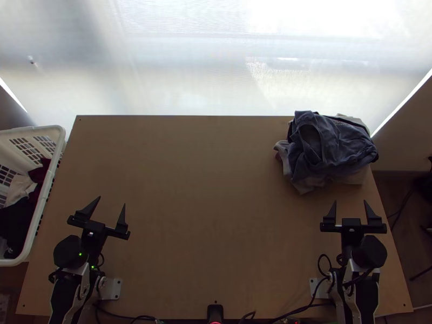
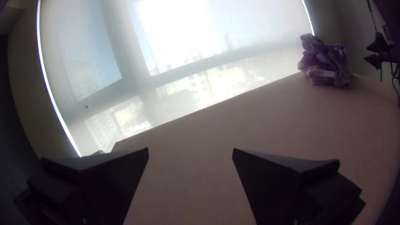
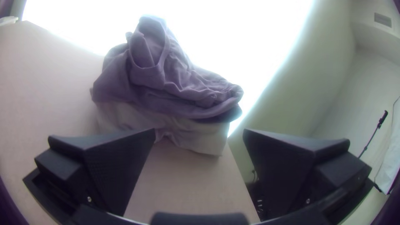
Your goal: Fold the t-shirt
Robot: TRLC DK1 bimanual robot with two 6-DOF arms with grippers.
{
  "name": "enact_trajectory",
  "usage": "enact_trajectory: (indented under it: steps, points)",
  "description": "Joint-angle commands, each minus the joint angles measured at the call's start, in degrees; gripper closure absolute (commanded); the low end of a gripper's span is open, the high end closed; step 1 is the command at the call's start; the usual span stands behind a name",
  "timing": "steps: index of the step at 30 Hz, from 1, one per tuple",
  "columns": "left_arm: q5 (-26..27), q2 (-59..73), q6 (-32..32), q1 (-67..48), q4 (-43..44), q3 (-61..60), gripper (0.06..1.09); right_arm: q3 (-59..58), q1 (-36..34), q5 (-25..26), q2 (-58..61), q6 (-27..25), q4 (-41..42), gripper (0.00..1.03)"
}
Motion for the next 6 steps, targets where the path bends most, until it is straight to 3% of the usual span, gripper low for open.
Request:
enact_trajectory:
  steps: [1,6]
  points:
    - [0.05,0.01,0.02,0.02,0.01,0.01,0.1,0.02,-0.01,0.0,-0.01,0.0,0.01,0.05]
    - [0.05,0.01,0.02,0.02,0.01,0.01,0.1,0.02,-0.01,0.0,-0.01,0.0,0.01,0.05]
